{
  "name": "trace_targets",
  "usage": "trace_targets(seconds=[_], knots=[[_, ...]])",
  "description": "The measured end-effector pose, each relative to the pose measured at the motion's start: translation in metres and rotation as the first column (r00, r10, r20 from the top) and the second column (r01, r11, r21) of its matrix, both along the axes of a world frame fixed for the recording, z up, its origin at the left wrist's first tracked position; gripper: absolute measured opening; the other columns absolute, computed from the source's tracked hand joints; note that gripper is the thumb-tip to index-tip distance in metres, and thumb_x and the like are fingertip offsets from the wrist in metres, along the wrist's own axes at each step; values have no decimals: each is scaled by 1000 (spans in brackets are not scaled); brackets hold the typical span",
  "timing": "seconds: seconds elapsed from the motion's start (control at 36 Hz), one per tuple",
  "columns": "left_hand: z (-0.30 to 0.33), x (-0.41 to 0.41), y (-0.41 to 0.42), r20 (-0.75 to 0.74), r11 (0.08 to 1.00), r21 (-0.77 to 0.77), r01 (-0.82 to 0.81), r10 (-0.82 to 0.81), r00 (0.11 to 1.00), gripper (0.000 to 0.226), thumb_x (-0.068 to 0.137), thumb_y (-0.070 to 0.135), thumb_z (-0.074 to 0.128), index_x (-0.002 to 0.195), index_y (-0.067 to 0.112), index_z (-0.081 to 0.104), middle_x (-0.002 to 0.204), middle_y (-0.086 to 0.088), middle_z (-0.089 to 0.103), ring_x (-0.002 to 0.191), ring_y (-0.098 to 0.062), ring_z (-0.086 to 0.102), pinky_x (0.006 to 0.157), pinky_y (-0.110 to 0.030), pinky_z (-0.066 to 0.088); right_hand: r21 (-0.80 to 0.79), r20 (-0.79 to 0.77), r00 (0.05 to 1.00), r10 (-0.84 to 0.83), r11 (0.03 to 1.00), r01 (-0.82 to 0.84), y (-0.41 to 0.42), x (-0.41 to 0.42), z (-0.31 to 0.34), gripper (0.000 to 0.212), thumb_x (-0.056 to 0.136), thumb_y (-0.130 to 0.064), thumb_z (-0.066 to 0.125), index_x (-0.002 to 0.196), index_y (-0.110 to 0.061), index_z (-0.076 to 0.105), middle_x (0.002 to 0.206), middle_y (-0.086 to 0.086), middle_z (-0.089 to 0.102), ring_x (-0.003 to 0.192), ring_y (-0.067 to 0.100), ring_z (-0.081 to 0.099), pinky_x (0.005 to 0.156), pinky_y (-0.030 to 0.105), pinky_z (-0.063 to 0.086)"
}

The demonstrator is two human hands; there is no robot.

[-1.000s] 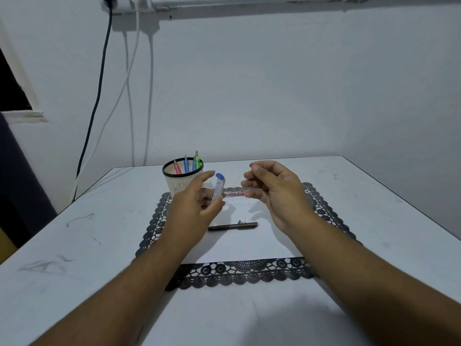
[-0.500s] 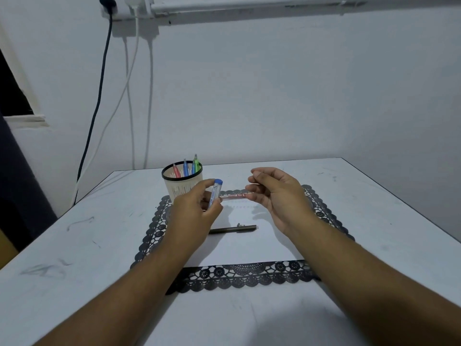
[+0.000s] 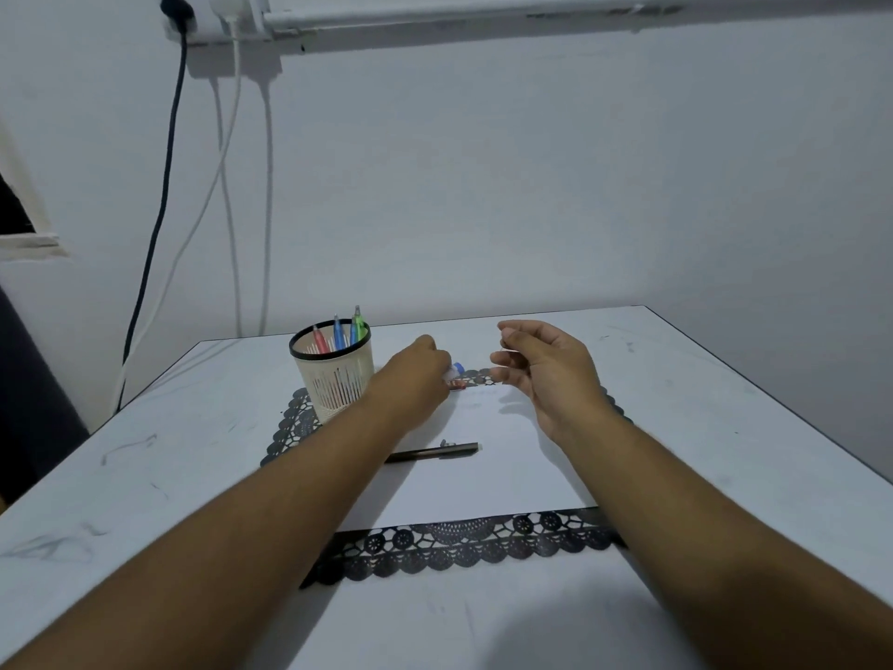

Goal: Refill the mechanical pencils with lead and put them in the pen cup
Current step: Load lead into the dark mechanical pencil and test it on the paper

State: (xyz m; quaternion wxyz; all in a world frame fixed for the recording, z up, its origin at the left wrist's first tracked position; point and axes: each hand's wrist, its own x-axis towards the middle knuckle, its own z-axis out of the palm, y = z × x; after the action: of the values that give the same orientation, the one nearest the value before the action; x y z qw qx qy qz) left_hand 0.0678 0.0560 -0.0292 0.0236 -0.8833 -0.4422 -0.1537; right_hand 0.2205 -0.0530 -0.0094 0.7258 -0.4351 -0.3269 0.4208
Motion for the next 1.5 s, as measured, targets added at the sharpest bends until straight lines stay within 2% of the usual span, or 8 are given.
trace_targets(seconds=[0.19,0.28,0.42,0.58,0.72,0.94,1.22,1.5], knots=[[-13,12,20,-185,1000,31,-1,7,983,20,100,27,55,105,13,69,101,-4,51,95,-27,60,75,-36,48,-20,21,1000,14,1000,-14,5,8,-4,10,97,-1,64,103,0,72,85,8,64,73,20,65,66,29,61],[-9,13,18,-250,996,89,-5,27,968,14,99,16,57,109,12,65,111,-7,53,105,-27,58,77,-36,47,-18,30,999,38,999,-37,5,9,-4,11,98,-1,64,105,2,72,80,5,65,72,19,65,69,30,63],[1,2,1,-58,998,63,27,-23,998,32,100,9,52,127,19,66,121,-3,58,116,-24,55,90,-41,50,-25,33,998,50,998,-50,5,8,-3,13,97,-2,66,109,3,71,84,8,65,67,20,68,65,31,62],[15,-42,-46,113,968,-123,217,-204,972,10,99,32,62,103,30,70,97,14,65,90,-6,61,80,-33,54,-30,31,995,90,996,-89,2,7,-4,13,98,-6,67,109,2,69,88,13,67,65,21,70,60,29,60],[1,-68,-66,58,966,-155,205,-198,978,12,92,47,66,99,37,66,95,21,60,90,0,57,75,-29,52,-79,135,988,73,995,-62,2,-1,-9,12,100,-11,66,108,-2,66,86,13,73,64,21,70,57,31,61],[-16,-76,-67,71,973,-130,190,-182,981,9,95,34,68,95,41,64,89,23,59,83,3,55,73,-27,50,-102,253,966,62,994,-37,0,-11,-15,7,101,-11,63,104,-6,65,80,11,75,67,23,69,55,33,58],[-15,-88,-65,504,950,-178,256,-135,853,16,95,16,72,92,32,72,88,19,67,82,-5,61,72,-24,49,-69,396,918,25,998,3,-5,-17,-11,9,102,-16,61,104,-7,64,85,10,78,68,22,69,57,38,56],[-12,-87,-71,625,951,-195,241,-69,777,12,95,15,71,93,27,73,85,12,69,78,-5,62,69,-17,46,13,460,888,15,1000,-23,-6,-25,-15,5,102,-18,62,99,-14,64,83,6,78,74,25,72,57,37,57]])
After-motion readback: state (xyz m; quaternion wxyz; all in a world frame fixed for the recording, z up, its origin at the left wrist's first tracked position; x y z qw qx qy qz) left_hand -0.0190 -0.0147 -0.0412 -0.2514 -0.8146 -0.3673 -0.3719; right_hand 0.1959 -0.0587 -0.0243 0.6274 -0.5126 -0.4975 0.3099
